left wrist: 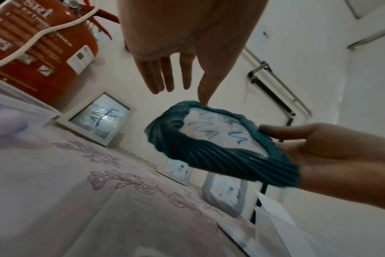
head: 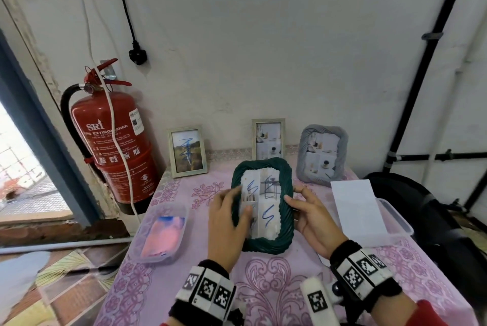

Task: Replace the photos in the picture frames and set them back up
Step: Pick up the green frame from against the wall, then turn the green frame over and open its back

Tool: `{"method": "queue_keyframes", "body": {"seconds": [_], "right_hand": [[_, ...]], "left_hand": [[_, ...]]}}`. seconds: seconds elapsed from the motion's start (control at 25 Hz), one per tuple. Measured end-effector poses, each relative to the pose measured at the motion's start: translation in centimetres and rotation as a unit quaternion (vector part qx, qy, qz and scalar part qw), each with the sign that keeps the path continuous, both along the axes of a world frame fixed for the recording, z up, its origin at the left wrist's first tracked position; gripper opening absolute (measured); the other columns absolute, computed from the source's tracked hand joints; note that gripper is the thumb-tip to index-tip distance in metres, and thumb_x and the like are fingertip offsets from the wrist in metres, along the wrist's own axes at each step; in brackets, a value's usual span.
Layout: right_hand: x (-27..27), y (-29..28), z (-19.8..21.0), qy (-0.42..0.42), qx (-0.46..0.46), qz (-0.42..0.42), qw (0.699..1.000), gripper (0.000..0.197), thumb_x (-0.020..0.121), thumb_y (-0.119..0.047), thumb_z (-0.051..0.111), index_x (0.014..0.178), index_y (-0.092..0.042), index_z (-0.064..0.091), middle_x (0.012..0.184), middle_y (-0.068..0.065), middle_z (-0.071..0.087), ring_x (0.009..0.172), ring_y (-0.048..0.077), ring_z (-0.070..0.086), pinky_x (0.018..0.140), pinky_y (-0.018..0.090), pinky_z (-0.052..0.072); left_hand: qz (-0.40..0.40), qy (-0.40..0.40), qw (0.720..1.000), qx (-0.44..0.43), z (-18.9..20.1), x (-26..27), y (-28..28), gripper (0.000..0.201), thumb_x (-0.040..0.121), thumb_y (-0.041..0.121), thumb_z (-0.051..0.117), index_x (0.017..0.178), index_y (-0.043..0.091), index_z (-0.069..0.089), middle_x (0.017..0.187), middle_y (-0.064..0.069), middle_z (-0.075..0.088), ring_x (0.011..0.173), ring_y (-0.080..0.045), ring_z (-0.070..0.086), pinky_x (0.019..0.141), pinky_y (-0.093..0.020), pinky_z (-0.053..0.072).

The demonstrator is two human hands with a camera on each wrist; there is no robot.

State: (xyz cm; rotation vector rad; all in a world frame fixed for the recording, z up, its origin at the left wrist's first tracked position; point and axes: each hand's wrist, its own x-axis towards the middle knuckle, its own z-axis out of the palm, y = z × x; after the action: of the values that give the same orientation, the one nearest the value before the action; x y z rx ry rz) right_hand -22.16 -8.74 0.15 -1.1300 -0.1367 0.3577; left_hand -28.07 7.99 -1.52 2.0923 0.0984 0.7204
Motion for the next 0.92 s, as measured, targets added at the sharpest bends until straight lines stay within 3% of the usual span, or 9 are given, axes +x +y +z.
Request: {"method": "queue_keyframes", "body": {"seconds": [0.16, 0.32, 0.4, 0.48, 0.64, 0.76, 0.84, 0.92], "right_hand": [[-0.9, 0.2, -0.3, 0.001, 0.022, 0.035, 0.999, 0.012, 0.091, -0.011, 0.05, 0.101, -0.014, 0.057, 0.091, 0.012, 0.068, 0.073, 0.021, 0.063, 0.067, 0.035, 0.051], [-1.4, 0.7, -1.0, -0.005, 0.028, 0.026, 0.999, 0.031, 0.099, -0.03, 0.037, 0.098, -0.011, 0.061, 0.097, 0.012, 0.067, 0.087, 0.026, 0.062, 0.081, 0.045, 0.051], [-1.6, 0.9, -1.6, -0.02, 0.017, 0.012, 1.0, 0.036, 0.1, -0.03, 0.034, 0.096, -0.011, 0.064, 0.102, 0.012, 0.068, 0.092, 0.026, 0.062, 0.089, 0.05, 0.049], [-1.7, 1.1, -1.9, -0.041, -0.009, -0.001, 0.999, 0.033, 0.1, -0.027, 0.035, 0.1, -0.012, 0.064, 0.107, 0.012, 0.068, 0.092, 0.024, 0.064, 0.088, 0.048, 0.05], [-1.3, 1.4, -1.9, -0.045, -0.031, -0.011, 0.998, 0.024, 0.096, -0.01, 0.044, 0.114, -0.015, 0.059, 0.113, 0.009, 0.068, 0.092, 0.022, 0.062, 0.086, 0.037, 0.05], [-1.3, 1.1, -2.2, -0.086, -0.149, -0.055, 0.984, 0.034, 0.093, -0.004, 0.048, 0.122, -0.019, 0.054, 0.127, 0.009, 0.054, 0.106, 0.02, 0.055, 0.085, 0.026, 0.048], [-1.2, 0.7, -3.0, -0.097, -0.241, -0.115, 0.959, 0.047, 0.091, -0.005, 0.053, 0.133, -0.023, 0.043, 0.13, 0.005, 0.037, 0.115, 0.021, 0.045, 0.096, 0.029, 0.043], [-1.2, 0.5, -3.9, -0.069, -0.248, -0.11, 0.96, 0.053, 0.091, -0.009, 0.056, 0.138, -0.021, 0.035, 0.129, 0.006, 0.036, 0.117, 0.023, 0.045, 0.103, 0.035, 0.04]], "left_hand": [[-0.106, 0.015, 0.994, -0.006, -0.5, -1.0, -3.0, 0.036, 0.09, 0.035, 0.057, 0.126, 0.034, 0.05, 0.12, 0.014, 0.052, 0.113, 0.002, 0.047, 0.098, -0.022, 0.041], [-0.118, 0.016, 0.985, -0.127, -0.5, -1.2, -4.0, 0.047, 0.083, 0.041, 0.063, 0.127, 0.032, 0.048, 0.123, 0.012, 0.055, 0.115, 0.002, 0.051, 0.091, -0.029, 0.052], [-0.128, -0.002, 0.976, -0.177, -0.6, -1.3, -4.3, 0.048, 0.079, 0.036, 0.07, 0.122, 0.033, 0.049, 0.119, 0.017, 0.058, 0.113, 0.002, 0.054, 0.085, -0.029, 0.055], [-0.138, -0.016, 0.968, -0.21, -0.8, -1.4, -4.5, 0.047, 0.081, 0.023, 0.071, 0.118, 0.038, 0.047, 0.113, 0.02, 0.059, 0.109, 0.003, 0.057, 0.078, -0.021, 0.055], [-0.127, -0.035, 0.955, -0.266, -1.0, -1.1, -3.7, 0.033, 0.094, 0.013, 0.051, 0.118, 0.035, 0.047, 0.113, 0.003, 0.062, 0.095, -0.009, 0.066, 0.072, -0.021, 0.054], [-0.11, -0.052, 0.941, -0.316, -0.9, -0.9, -2.6, 0.025, 0.097, 0.013, 0.042, 0.12, 0.023, 0.047, 0.107, -0.01, 0.065, 0.086, -0.012, 0.067, 0.067, -0.018, 0.053], [-0.103, -0.053, 0.933, -0.34, -0.9, -0.8, -1.9, 0.024, 0.098, 0.014, 0.041, 0.121, 0.021, 0.047, 0.102, -0.012, 0.067, 0.082, -0.014, 0.066, 0.065, -0.02, 0.054], [-0.098, -0.049, 0.924, -0.366, -1.0, -0.7, -1.3, 0.024, 0.098, 0.016, 0.04, 0.121, 0.022, 0.047, 0.101, -0.012, 0.067, 0.081, -0.017, 0.066, 0.065, -0.024, 0.056]]}}
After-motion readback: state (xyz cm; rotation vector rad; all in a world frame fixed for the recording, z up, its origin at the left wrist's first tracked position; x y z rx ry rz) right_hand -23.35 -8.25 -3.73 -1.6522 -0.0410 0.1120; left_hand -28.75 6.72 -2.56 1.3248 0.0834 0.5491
